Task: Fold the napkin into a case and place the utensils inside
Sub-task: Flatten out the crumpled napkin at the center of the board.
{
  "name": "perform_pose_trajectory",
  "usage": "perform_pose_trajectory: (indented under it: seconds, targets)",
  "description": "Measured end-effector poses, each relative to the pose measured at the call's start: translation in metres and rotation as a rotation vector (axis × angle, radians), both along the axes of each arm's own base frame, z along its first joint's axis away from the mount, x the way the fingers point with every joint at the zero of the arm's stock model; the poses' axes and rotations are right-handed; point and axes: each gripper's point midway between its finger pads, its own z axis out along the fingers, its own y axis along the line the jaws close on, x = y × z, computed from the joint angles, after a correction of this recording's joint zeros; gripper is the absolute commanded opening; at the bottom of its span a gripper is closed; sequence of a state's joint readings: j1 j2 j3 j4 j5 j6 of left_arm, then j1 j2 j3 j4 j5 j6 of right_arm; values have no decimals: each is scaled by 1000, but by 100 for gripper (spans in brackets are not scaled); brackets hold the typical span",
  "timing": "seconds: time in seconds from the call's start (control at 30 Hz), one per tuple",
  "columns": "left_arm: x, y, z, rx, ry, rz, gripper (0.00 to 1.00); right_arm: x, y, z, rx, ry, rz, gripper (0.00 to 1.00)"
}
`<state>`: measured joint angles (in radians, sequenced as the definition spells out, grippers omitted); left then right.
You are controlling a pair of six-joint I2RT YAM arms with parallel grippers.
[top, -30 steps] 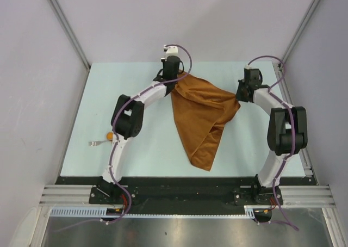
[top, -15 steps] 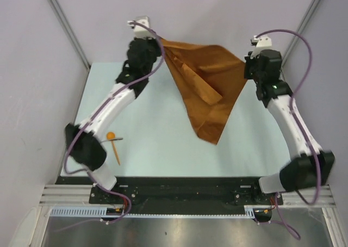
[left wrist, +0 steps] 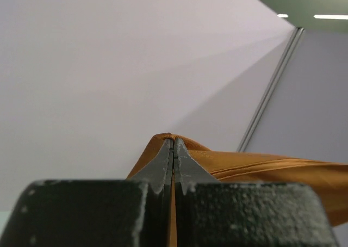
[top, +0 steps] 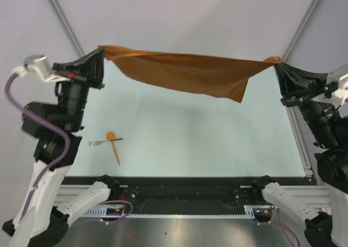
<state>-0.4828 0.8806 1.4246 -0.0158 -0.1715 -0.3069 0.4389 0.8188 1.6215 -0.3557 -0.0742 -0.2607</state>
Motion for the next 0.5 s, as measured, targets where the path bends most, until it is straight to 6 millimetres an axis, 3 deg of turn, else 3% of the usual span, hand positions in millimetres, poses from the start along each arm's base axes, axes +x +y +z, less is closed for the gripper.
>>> perform_pose_trajectory:
  seconds: [0.13, 0.23, 0.3, 0.37, 0.5]
  targets:
    - [-34, 15, 9, -28, -53, -13, 0, -10, 3, -4, -14, 8, 36, 0]
    - [-24, 11, 4, -17, -27, -7, 0, 8, 6, -18, -23, 59, 10, 0]
    - [3, 5, -11, -3, 44, 28, 0, 35, 9, -32, -30, 118, -38, 0]
    - [42, -4, -33, 23, 138, 73, 0, 75, 11, -50, -45, 194, -100, 0]
    - [131, -17, -105, 79, 366, 163, 0, 174, 1, -114, -68, 389, -197, 0]
